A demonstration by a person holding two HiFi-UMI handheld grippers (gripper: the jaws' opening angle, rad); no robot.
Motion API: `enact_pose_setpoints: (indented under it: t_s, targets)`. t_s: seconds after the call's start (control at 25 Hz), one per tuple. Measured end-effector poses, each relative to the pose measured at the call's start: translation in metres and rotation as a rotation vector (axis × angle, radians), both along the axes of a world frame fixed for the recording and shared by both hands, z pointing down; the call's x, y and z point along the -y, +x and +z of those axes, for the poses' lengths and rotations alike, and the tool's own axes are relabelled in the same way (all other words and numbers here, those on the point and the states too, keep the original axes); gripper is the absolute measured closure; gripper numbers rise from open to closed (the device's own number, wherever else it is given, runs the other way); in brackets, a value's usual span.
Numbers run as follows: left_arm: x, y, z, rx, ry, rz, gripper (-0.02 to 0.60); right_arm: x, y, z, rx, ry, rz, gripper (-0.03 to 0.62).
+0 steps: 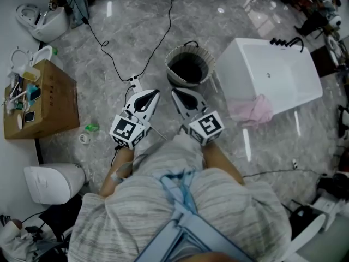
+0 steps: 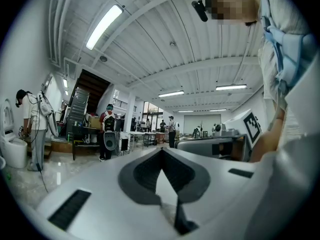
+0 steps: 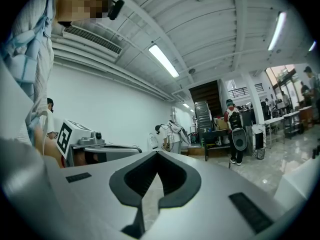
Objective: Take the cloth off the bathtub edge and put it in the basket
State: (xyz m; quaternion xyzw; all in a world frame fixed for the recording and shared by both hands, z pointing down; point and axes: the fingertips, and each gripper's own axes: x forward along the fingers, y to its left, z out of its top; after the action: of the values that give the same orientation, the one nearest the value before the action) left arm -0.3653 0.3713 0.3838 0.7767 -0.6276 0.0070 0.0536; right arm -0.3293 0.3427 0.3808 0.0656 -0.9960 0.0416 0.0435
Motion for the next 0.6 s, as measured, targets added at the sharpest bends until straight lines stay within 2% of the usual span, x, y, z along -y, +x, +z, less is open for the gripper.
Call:
enact_pose_setpoints:
  t_s: [0.16, 0.32, 0.6]
  targets:
    - [-0.004, -0.001, 0.0, -0.002, -0.001, -0.002, 0.578, -0.003, 0.0, 0.001, -0.002, -0.032, 0.006, 0.591]
    - [-0.003, -0.002, -0.006, 0.008, 0.009, 0.002, 0.578, 0.0, -0.002, -0.012, 0.039, -0.02, 0.015, 0.591]
    - [0.002, -0.003, -0.008, 0.001, 0.016, -0.002, 0.578, 0.007, -0.004, -0.014, 0.033, -0.004, 0.014, 0.591]
